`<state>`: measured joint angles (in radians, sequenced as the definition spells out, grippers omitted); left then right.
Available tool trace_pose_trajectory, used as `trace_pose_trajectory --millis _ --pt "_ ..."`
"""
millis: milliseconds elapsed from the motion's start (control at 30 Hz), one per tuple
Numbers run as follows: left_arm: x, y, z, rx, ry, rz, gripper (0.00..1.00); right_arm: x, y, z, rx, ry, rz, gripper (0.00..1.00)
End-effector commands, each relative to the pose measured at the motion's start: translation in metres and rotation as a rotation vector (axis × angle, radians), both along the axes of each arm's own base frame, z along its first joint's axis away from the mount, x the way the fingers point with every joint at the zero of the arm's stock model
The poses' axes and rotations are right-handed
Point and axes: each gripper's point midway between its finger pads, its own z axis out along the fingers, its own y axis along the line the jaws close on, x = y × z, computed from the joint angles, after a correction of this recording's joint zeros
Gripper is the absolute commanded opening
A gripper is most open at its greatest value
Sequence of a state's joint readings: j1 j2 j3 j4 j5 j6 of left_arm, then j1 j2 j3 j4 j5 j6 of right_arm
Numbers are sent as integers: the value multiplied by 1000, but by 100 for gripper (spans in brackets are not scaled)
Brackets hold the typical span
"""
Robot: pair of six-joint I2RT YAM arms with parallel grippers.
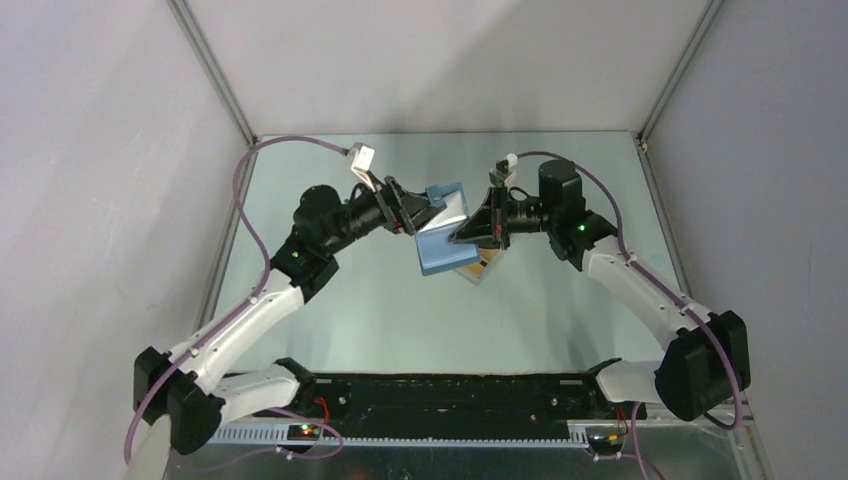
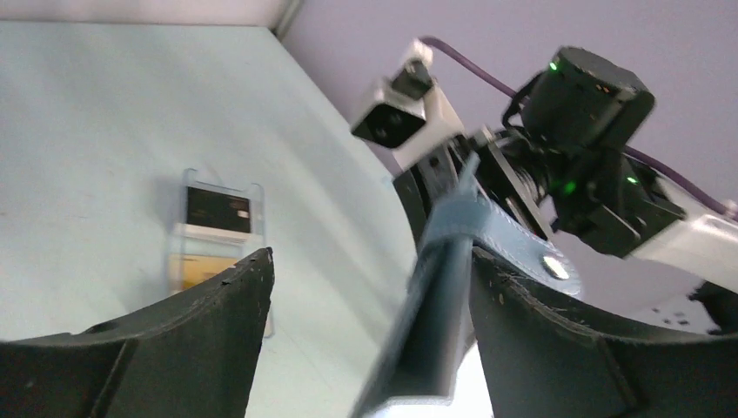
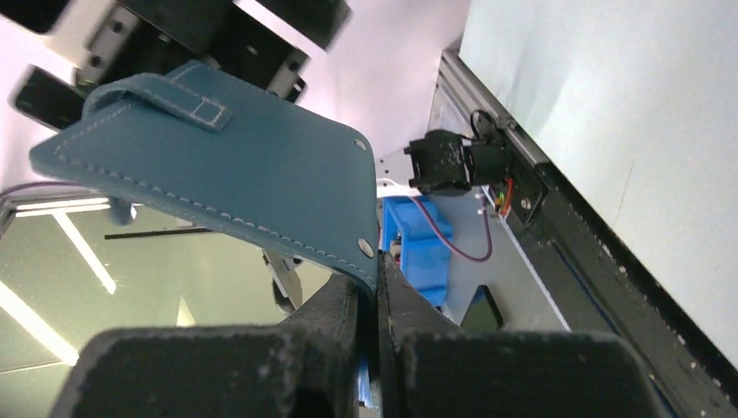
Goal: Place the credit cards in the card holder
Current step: Open the card holder at the center of the board.
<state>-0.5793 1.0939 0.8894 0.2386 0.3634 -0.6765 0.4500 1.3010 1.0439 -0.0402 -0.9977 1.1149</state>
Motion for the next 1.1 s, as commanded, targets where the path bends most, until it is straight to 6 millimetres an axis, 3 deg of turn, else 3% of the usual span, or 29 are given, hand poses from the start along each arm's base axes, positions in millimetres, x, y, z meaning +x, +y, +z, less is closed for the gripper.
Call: trace_pose_trajectory --millis 0,167,233,333,433,500,600,667,900,1067 --pt "28 15 -12 131 -23 101 84 -21 -5 -6 -47 32 46 0" --pt "38 15 -35 138 67 61 79 -18 -3 -19 -72 65 56 0" --pt "47 25 -48 123 132 78 74 -13 -1 -21 -61 84 64 0" --pt "49 31 -63 117 193 49 48 -7 1 -25 -47 114 78 0" --pt "54 42 -71 110 225 46 45 -2 3 -25 -35 122 81 0" --pt "56 52 -71 102 229 80 48 1 2 -26 -34 123 73 0" --pt "54 70 -75 94 261 152 71 7 -1 -27 -43 117 37 0" --pt "47 79 -77 96 281 195 79 14 -3 -27 -45 119 7 0" --pt "-1 78 -76 -94 401 157 84 34 -11 -26 -35 122 -65 0" --pt "-18 69 -53 -249 382 117 91 36 -11 -23 -30 112 -80 0"
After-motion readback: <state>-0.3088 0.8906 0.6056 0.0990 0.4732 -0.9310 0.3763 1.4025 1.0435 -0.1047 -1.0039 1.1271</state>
